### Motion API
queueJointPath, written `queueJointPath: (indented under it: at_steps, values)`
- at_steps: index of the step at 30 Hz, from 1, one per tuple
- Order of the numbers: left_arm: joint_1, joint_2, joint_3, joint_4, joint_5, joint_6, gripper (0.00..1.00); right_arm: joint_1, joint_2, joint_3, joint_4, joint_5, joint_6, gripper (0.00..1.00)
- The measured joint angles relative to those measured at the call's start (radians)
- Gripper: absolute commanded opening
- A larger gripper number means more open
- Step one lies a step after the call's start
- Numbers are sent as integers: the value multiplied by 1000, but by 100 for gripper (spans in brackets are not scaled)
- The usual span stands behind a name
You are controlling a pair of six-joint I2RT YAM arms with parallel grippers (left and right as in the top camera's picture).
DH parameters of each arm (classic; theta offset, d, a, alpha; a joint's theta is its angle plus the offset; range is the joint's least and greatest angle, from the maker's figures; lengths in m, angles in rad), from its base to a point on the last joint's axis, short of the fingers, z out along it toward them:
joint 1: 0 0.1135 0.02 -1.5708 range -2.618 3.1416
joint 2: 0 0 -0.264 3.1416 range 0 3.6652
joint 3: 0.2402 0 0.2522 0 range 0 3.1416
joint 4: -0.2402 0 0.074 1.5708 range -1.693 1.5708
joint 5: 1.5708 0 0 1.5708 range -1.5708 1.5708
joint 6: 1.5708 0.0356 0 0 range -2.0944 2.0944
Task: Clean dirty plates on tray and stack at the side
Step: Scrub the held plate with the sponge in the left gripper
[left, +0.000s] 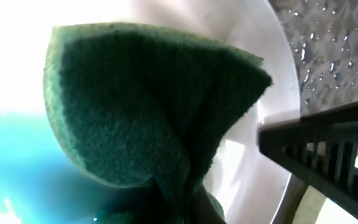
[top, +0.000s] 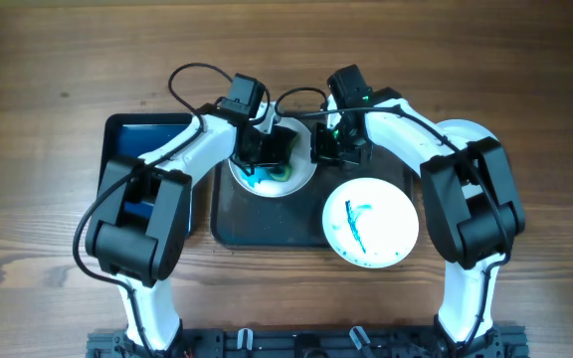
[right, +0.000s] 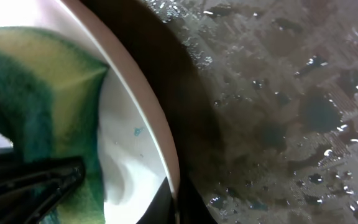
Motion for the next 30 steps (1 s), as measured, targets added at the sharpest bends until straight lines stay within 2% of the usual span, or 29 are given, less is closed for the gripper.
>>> queueJointPath:
  at_steps: [4,6,10,14,16,18,20,21,23,27,30]
  values:
    - [-15,-4,0,8,-109,-143,4,-2,3,0,2,-25,-62,4]
    - [-35,-15,5,-23,-217,-238,4,5,5,0,5,-46,-74,4]
    - [-42,-28,28,-180,-486,-415,4,38,11,0,5,-95,-85,4]
    - [-42,-28,33,-236,-536,-480,4,41,14,0,4,-125,-91,4]
    - [-39,-28,33,-240,-495,-460,4,41,14,0,0,-127,-95,4]
    - [-12,-28,32,-229,-366,-325,4,36,14,0,-8,-127,-98,4]
    - [18,-26,29,-212,-173,-163,4,23,14,-1,-14,-129,-105,4]
    - [14,-18,28,-208,-87,-109,4,20,14,-1,-14,-138,-117,4]
    - [4,-7,28,-208,-6,-50,4,14,14,-4,-24,-164,-154,4]
    - [2,4,63,-196,-76,-74,4,2,16,-6,-17,-177,-180,4]
    - [3,5,87,-141,-248,-106,4,1,16,-6,-10,-180,-183,4]
